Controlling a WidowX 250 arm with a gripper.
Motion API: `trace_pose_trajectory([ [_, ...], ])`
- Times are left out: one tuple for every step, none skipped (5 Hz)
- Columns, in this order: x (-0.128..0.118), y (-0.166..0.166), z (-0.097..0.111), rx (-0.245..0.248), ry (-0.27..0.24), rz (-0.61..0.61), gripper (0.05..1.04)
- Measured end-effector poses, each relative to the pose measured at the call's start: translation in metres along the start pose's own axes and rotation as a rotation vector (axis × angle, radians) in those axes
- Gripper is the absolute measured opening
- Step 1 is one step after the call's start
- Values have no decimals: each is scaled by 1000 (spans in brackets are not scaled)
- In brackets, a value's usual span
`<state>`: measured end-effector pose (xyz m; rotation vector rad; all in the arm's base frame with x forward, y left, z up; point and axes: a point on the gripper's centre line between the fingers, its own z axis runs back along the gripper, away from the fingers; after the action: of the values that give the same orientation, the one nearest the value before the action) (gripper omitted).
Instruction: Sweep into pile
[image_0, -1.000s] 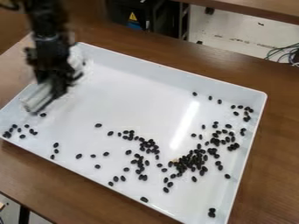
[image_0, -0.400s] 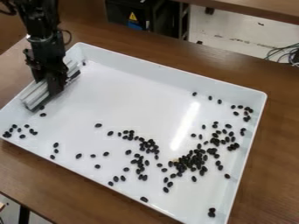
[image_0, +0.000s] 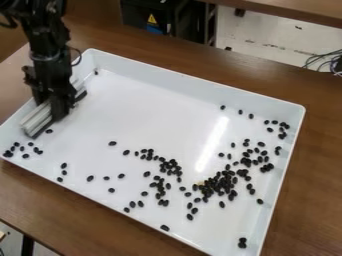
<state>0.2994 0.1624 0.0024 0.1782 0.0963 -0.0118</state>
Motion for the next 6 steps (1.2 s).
trace_pose_trajectory([
  [-6, -6, -4, -20, -29, 10, 361],
  [-12, -28, -5, -86, -65, 21, 361],
  [-17, -67, 1, -148, -81, 2, 361],
  [-8, -119, 9, -162, -106, -56, 361],
  [-3, -165, 16, -154, -125, -89, 361],
  [1, -213, 22, -167, -146, -151, 361],
])
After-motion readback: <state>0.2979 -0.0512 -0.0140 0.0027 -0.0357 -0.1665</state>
